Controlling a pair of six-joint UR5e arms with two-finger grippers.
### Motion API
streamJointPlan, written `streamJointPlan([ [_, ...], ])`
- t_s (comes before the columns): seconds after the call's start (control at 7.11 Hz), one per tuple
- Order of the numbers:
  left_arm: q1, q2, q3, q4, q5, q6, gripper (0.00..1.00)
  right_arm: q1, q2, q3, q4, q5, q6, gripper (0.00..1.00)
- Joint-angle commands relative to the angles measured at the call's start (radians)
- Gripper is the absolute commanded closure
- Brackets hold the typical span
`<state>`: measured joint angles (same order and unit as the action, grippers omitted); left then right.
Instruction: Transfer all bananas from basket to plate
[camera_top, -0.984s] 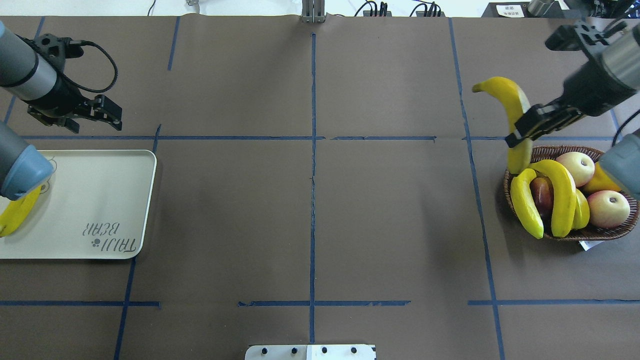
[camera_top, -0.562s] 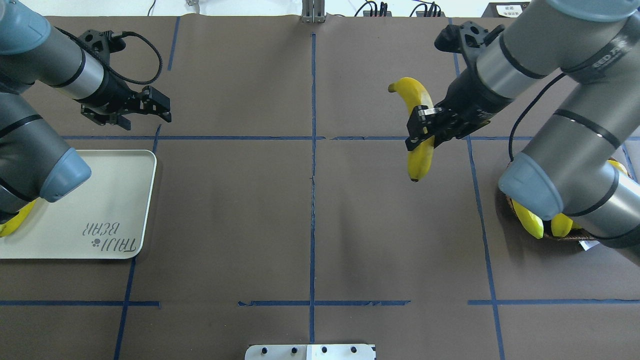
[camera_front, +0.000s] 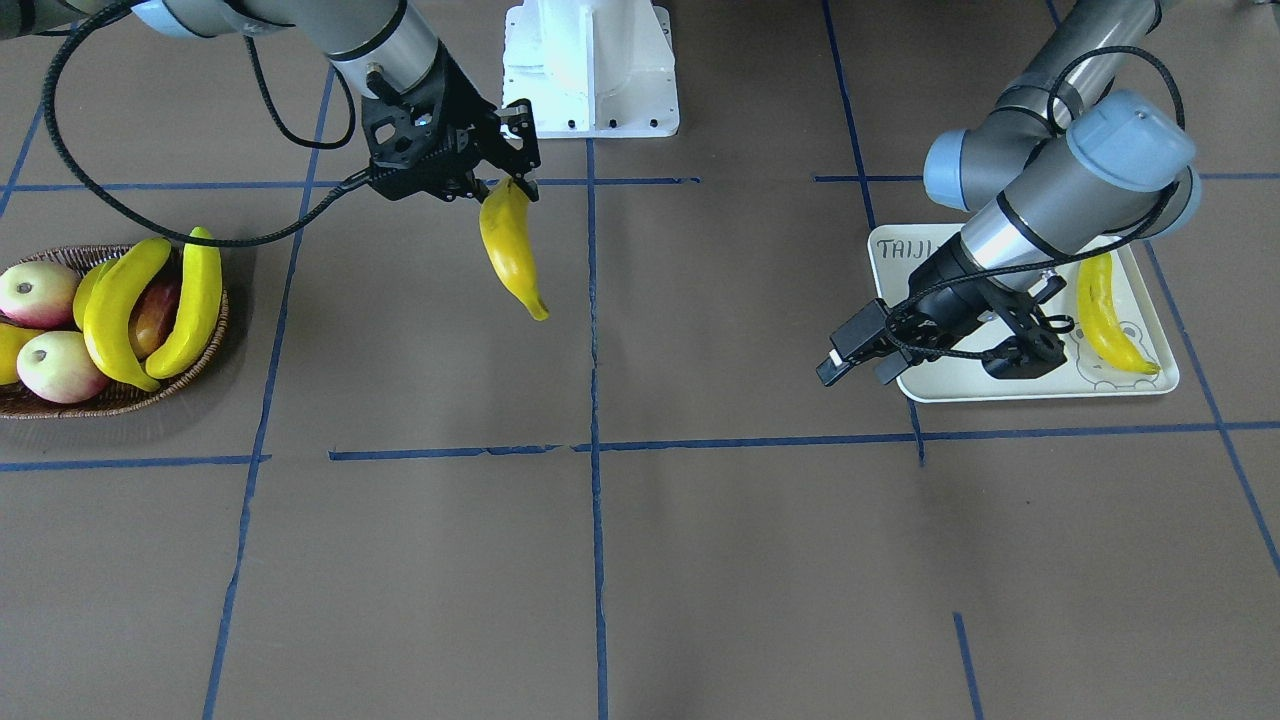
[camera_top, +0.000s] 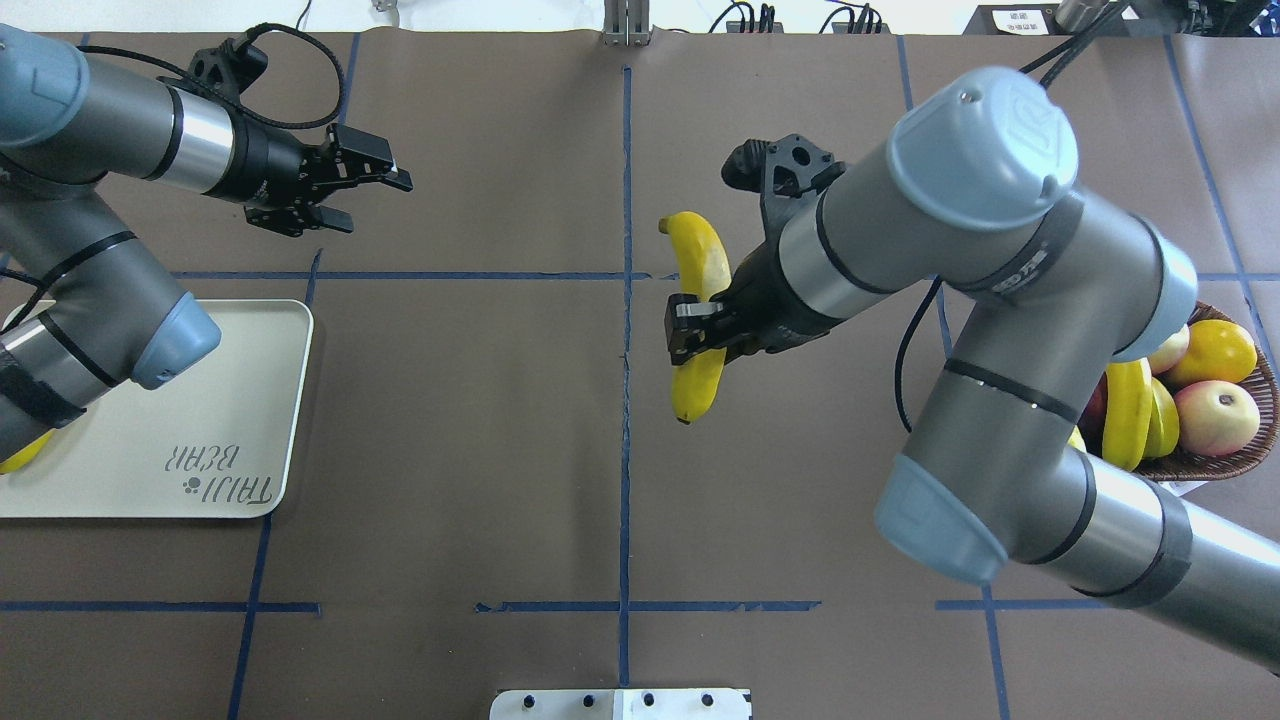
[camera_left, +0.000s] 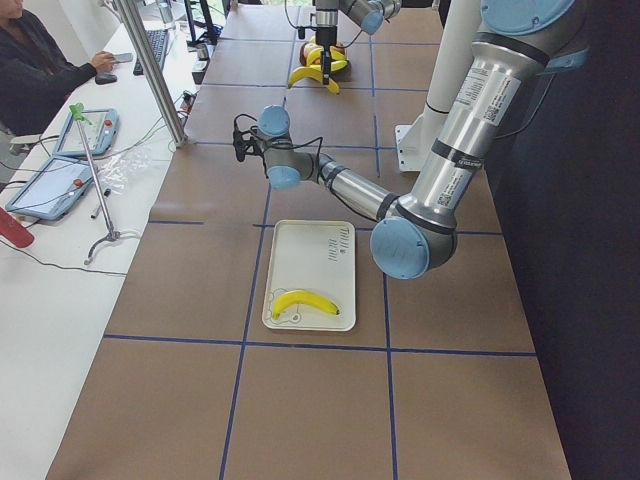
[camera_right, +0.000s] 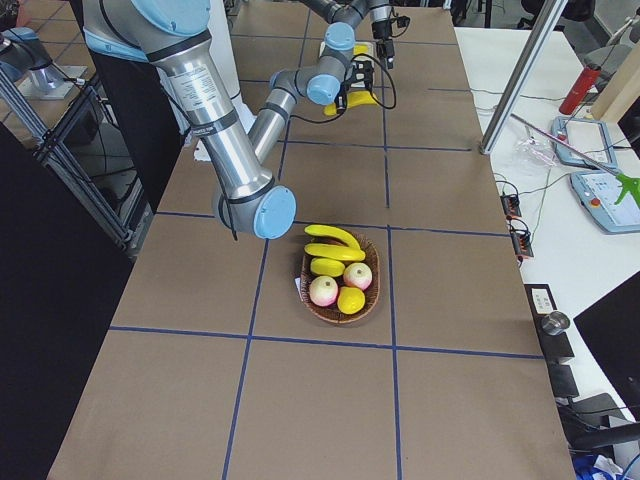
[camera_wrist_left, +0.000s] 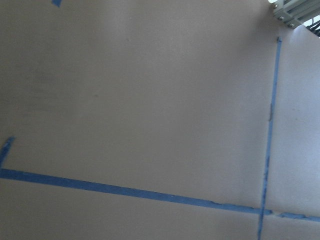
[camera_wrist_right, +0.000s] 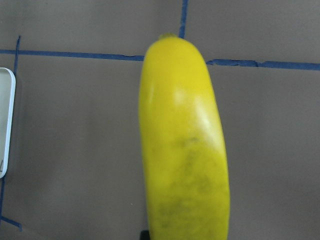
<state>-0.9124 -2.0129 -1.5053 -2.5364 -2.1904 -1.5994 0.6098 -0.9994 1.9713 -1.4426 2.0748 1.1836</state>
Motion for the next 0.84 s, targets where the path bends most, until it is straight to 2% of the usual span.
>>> streamJointPlan([
  [0.0, 0.035, -0.042, 0.03, -0.236, 0.006, -0.284, 0.0, -0.073, 0.014, -0.002, 0.031, -0.099, 0.042, 1.0],
  [0.14, 0.073, -0.058, 0.027, -0.31, 0.02, -0.392, 0.0, -0.076, 0.018, -0.002, 0.031, -0.101, 0.042, 1.0],
  [0.28, 0.122, -0.081, 0.014, -0.33, 0.068, -0.442, 0.0, -0.077, 0.022, -0.003, 0.031, -0.099, 0.042, 1.0],
  [0.7, 0.207, -0.142, -0.009, -0.329, 0.083, -0.447, 0.0, -0.087, 0.031, -0.003, 0.031, -0.099, 0.042, 1.0],
])
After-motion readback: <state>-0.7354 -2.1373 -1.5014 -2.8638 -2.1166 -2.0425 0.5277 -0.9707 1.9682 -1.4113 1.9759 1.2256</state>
